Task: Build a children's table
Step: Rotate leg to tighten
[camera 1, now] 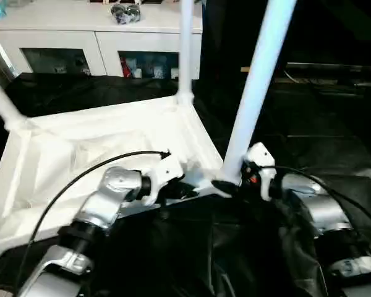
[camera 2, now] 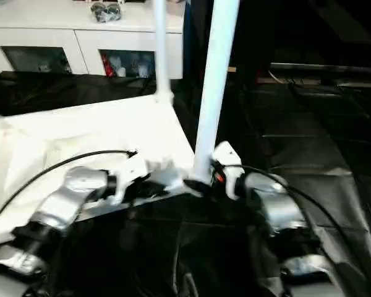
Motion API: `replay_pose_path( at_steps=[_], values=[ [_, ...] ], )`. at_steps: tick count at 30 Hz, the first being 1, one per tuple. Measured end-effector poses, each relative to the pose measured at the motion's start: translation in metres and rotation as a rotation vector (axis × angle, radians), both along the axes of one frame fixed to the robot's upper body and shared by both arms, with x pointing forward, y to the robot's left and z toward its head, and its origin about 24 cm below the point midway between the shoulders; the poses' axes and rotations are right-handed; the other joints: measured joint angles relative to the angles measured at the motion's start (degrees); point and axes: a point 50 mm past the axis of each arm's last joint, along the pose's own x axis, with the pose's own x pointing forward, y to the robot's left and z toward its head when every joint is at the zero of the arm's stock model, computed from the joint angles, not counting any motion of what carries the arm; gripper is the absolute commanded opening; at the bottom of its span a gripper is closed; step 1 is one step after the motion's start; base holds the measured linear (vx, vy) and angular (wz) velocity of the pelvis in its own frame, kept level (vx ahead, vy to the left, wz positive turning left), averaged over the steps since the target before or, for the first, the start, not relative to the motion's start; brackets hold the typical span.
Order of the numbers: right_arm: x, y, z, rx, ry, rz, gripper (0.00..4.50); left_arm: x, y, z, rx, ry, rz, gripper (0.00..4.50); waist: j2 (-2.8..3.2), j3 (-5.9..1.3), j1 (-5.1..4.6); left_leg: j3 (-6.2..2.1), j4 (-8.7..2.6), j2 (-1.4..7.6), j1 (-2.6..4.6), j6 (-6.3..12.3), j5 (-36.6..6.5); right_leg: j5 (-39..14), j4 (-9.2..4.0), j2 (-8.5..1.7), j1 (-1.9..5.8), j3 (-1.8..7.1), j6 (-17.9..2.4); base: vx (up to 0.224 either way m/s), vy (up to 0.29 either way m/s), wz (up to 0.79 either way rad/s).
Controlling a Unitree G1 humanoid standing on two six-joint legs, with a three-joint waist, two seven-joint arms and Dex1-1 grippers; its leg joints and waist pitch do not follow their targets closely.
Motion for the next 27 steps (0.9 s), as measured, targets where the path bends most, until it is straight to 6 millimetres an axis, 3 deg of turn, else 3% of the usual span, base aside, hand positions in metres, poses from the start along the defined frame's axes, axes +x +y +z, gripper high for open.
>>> replay_pose_path(
  at_steps=[7,10,16,22,24,27],
  values=[
    [-0.012,-0.006,0.001,-0.020,0.019,0.111,3.16,-0.004,0.006,0.001,0.002,0.035,-0.070,0.00,-0.10,0.04,1.20,0.03,0.01,0.01,-0.02,0.02,0.00,0.00,-0.01,0.00,-0.03,0.01,0.00,0.000,0.000,0.00],
    [-0.013,-0.006,0.002,-0.022,0.021,0.121,2.86,-0.005,0.007,0.001,0.000,0.042,-0.081,0.00,-0.05,0.03,1.23,0.03,0.04,0.01,-0.02,0.02,0.00,0.00,0.00,0.00,-0.03,0.01,0.00,0.000,0.000,0.00],
    [-0.016,-0.002,-0.001,-0.008,0.020,0.104,2.74,-0.005,0.007,0.000,0.000,0.047,-0.081,0.00,-0.05,0.03,1.20,0.03,0.03,0.01,-0.02,0.01,0.00,0.00,0.02,0.00,-0.03,0.01,0.00,0.000,0.000,0.00],
    [-0.008,0.003,-0.008,0.013,-0.008,-0.082,2.72,0.002,0.000,-0.003,0.006,-0.001,0.012,0.00,-0.12,-0.04,0.75,0.03,0.08,0.00,0.15,0.00,0.00,0.07,0.06,0.00,0.08,0.07,-0.07,0.000,0.000,0.00],
    [0.009,0.015,-0.013,0.042,-0.027,-0.314,2.72,0.014,-0.009,-0.005,0.019,-0.041,0.134,0.00,-0.19,-0.09,-0.26,0.07,0.10,-0.02,0.41,-0.02,0.00,0.16,0.15,-0.02,0.17,0.15,-0.13,0.000,0.000,0.00],
    [0.019,0.020,-0.015,0.040,-0.041,-0.488,2.72,0.019,-0.025,-0.006,0.019,-0.060,0.214,0.00,-0.19,-0.09,-0.73,0.11,-0.01,-0.09,0.49,-0.03,0.00,0.15,-0.05,-0.11,0.20,0.17,-0.11,0.000,0.000,0.00]
  ],
)
